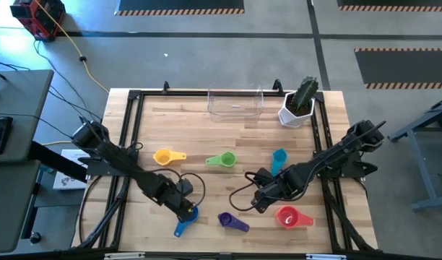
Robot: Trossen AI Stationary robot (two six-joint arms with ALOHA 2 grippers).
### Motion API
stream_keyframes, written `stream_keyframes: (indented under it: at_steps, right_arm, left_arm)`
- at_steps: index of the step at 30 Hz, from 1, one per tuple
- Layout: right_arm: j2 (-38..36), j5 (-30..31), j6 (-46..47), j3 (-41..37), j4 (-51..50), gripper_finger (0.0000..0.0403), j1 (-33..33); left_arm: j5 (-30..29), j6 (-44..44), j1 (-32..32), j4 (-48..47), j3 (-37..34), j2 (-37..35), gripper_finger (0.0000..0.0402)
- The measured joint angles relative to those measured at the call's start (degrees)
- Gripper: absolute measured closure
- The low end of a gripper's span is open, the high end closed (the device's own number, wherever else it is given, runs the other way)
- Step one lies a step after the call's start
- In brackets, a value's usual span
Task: Nest measuring cups in basket
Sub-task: Stack the blue measuring cup on the top of the red measuring cup
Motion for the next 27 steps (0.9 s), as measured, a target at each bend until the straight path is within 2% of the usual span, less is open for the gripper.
stream_keyframes:
  at_steps: [6,15,21,27]
  right_arm:
    - [0.02,0.12,0.21,0.02,0.25,0.0327,-0.01]
    - [0.0,-0.4,0.31,0.03,1.78,0.0327,0.31]
    - [0.0,-0.46,0.31,0.04,3.59,0.0327,0.68]
    - [0.0,0.55,4.14,0.04,4.48,0.0329,0.68]
  left_arm:
    - [0.07,-0.21,0.04,3.54,0.13,2.87,0.0292]
    - [1.05,1.47,0.61,7.66,0.16,3.68,0.0394]
    - [1.09,2.67,2.88,8.18,0.85,3.24,0.0397]
    - [0.01,8.55,6.75,8.16,6.23,3.16,0.0398]
